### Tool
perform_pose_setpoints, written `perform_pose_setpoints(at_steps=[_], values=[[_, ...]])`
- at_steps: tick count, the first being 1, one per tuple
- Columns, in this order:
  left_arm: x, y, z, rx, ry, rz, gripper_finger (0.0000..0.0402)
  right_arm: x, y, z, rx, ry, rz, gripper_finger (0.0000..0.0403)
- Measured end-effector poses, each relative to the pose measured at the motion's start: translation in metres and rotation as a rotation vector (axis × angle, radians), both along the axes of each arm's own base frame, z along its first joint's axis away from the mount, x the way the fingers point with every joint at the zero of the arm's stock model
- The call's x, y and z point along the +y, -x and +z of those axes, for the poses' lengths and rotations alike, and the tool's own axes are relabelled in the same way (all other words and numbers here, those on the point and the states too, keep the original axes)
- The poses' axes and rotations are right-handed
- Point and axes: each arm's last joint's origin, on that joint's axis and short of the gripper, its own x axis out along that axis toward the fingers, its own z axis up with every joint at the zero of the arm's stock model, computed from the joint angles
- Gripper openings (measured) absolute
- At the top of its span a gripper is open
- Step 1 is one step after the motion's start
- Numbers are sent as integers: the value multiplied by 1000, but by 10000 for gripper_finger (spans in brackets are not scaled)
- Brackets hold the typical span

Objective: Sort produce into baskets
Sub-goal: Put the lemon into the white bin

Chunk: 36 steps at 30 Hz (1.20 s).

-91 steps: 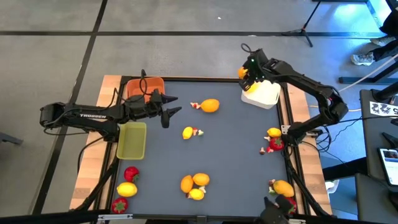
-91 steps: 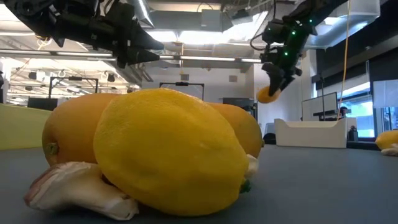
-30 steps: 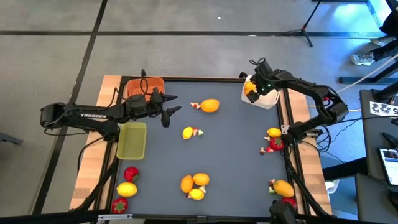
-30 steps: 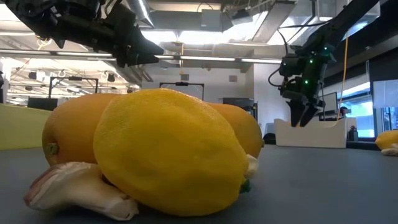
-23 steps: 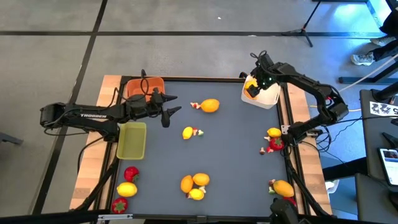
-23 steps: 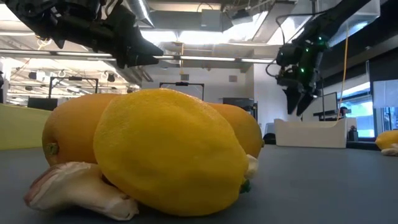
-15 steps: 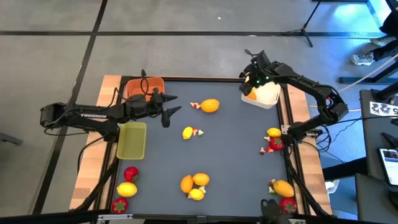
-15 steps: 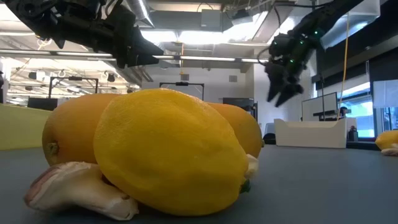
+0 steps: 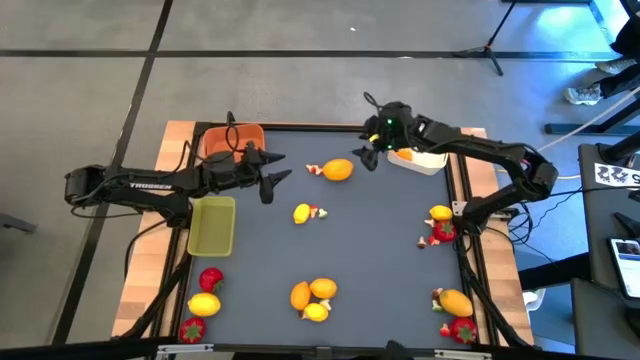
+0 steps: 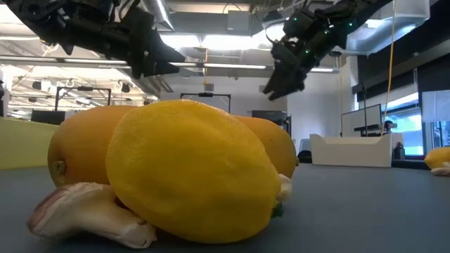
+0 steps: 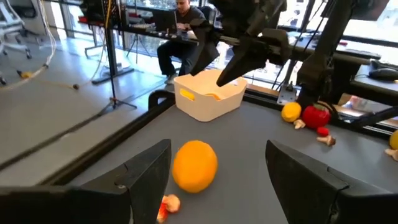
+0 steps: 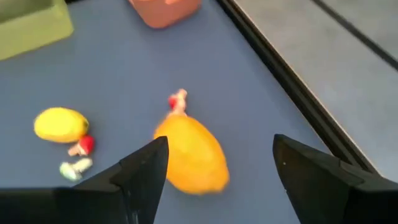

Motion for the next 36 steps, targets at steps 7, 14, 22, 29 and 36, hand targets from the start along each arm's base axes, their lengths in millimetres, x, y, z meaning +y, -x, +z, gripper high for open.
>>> perform_pose_setpoints(at_steps=[7,14,22,29,36], values=[[-1,-5,-12,59,50,-5,257,5,-1,-18,-37,27,14,287],[2,-15,-27,112,58,-5,257,9,5,-44,-40,55,52,287],[3,-22,-43,175,89,-6,257,13,4,-56,-98,71,48,288],[4,-24,-40,143,73,-8,257,6,-10,-68,-113,-2,49,329],[4,-24,-40,139,87,-5,257,-1,-22,-95,-73,-34,68,363]])
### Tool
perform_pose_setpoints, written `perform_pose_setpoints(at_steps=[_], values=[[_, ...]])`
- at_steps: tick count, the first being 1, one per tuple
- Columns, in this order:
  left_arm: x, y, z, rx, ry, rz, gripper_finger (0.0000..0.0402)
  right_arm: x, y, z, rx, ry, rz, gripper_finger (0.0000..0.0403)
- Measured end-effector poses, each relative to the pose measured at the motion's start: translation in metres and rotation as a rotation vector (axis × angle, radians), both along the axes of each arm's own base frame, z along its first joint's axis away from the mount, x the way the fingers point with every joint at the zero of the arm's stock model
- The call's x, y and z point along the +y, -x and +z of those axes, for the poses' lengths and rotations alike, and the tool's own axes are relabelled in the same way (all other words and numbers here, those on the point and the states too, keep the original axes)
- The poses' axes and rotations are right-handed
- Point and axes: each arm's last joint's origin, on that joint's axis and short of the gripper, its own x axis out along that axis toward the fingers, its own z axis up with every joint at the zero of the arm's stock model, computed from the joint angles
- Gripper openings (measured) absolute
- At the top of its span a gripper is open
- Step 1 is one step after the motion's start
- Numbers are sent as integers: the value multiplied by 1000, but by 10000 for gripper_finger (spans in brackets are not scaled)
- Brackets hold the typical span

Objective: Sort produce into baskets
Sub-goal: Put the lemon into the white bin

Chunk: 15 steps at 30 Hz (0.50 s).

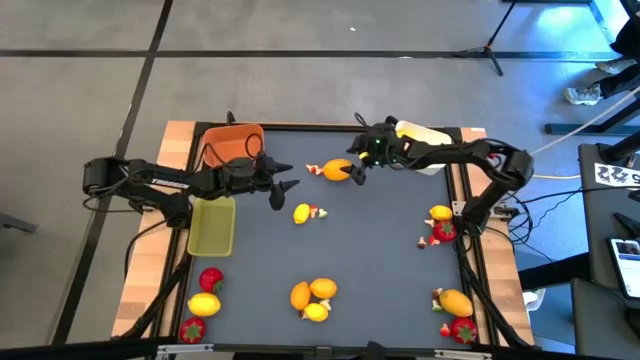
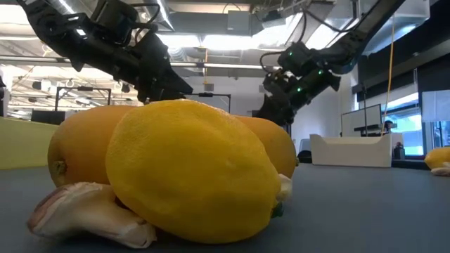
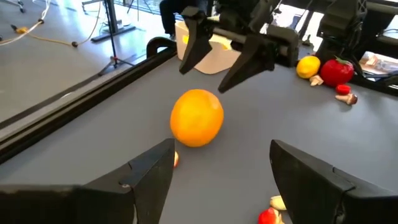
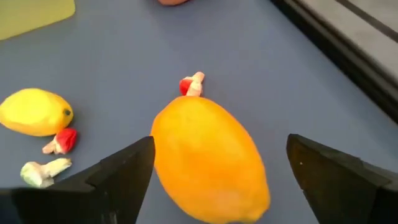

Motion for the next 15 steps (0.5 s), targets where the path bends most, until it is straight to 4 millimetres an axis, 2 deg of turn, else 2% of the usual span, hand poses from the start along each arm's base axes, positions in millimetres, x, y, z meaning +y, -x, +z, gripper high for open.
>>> perform_pose_setpoints(at_steps=[8,15], values=[[0,0,0,10,-21,-8,257,2,-5,-10,3,15,85,357],[0,0,0,13,-26,-9,257,4,-13,-27,43,58,97,351]])
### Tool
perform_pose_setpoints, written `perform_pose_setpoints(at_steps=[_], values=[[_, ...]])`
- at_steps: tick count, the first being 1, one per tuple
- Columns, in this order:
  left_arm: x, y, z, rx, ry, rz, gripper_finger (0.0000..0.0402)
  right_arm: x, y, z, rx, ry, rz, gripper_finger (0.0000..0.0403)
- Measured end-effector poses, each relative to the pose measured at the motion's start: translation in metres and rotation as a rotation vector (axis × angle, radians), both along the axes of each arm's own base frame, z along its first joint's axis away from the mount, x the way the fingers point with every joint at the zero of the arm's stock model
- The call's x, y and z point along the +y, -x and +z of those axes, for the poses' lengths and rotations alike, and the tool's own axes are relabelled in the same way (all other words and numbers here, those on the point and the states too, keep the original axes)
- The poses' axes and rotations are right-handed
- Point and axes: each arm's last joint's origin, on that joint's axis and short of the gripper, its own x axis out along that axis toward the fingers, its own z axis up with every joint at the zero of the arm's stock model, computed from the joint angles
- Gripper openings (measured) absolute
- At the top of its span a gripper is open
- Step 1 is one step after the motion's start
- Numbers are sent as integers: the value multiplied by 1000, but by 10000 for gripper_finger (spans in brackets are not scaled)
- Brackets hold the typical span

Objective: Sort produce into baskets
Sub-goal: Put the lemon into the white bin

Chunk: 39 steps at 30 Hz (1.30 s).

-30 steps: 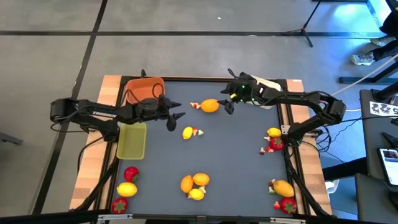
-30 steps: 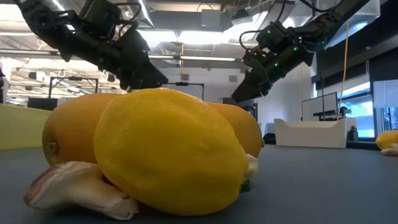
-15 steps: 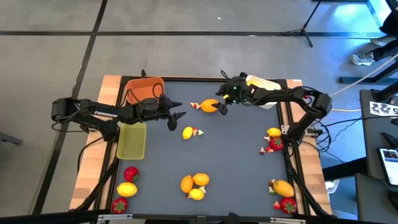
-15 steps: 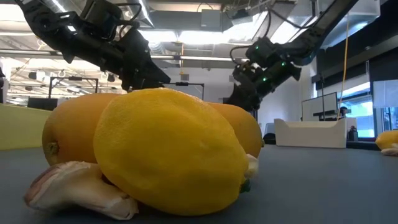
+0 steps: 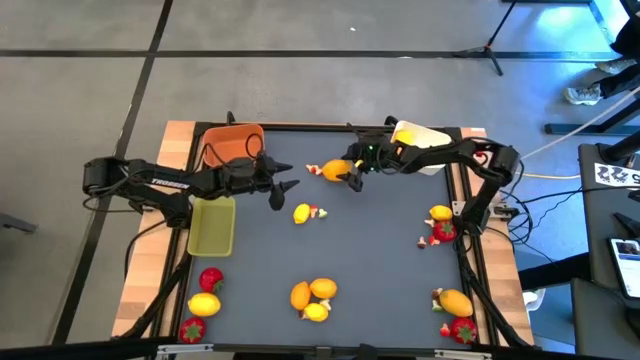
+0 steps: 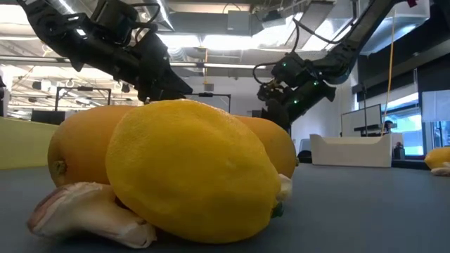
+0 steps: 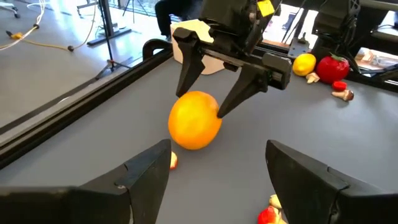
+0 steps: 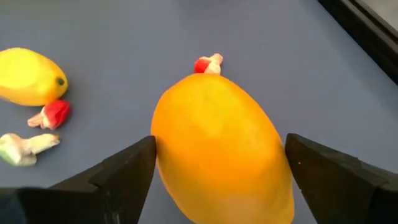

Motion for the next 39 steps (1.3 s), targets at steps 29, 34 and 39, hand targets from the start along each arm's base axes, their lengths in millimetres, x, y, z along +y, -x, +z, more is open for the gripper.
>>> perform_pose_setpoints(at_steps=[29,34,39], values=[[-3,-1,0,-19,66,-68,257,-1,-1,-5,-12,-47,-24,397],[-3,-1,0,-19,67,-68,257,0,-2,-7,-9,-42,-17,386],[-3,-1,0,-19,67,-69,257,3,-8,-16,5,-14,6,376]])
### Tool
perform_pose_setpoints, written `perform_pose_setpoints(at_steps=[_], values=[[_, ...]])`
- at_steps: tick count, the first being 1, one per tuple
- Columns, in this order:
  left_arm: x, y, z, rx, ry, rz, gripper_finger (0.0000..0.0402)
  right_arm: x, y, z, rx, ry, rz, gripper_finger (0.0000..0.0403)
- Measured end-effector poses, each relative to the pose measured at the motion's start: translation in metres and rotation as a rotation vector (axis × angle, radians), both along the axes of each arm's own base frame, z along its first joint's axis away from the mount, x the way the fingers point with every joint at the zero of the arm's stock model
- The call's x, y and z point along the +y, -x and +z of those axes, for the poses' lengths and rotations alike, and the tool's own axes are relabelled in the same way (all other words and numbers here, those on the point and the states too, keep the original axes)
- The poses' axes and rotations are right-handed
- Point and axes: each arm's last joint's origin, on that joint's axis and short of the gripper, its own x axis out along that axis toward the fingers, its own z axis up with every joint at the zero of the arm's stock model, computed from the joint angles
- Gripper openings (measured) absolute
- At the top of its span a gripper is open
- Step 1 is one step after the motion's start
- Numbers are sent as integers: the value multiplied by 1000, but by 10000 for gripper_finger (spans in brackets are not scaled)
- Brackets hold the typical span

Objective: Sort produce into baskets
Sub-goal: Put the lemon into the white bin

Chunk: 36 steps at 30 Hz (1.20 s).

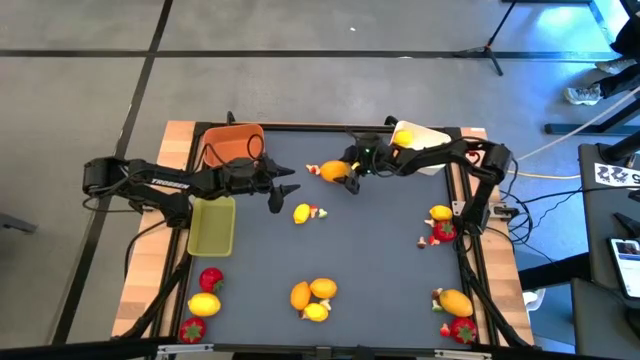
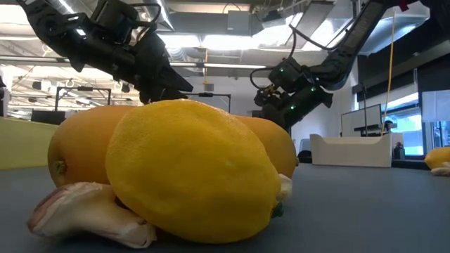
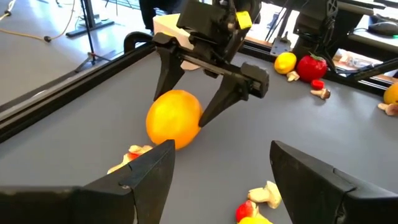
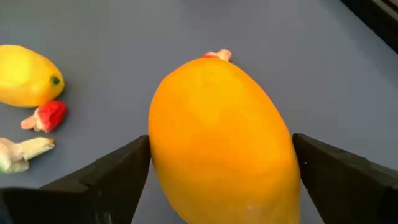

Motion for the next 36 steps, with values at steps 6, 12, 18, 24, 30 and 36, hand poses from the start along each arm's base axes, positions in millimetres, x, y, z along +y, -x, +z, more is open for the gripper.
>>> perform_pose_setpoints(at_steps=[6,12,18,24,30,36], values=[[0,0,0,2,-6,-2,257,4,-4,-1,-12,27,16,339],[1,0,0,3,-10,-1,257,4,-4,-1,-15,23,6,308],[1,0,0,3,-10,-1,257,6,-1,6,-13,-3,-18,308],[1,0,0,3,-11,-1,257,8,10,33,5,42,-89,307],[1,0,0,7,-20,-4,257,13,30,62,88,129,-221,308],[1,0,0,8,-17,-5,257,20,58,91,186,233,-375,310]])
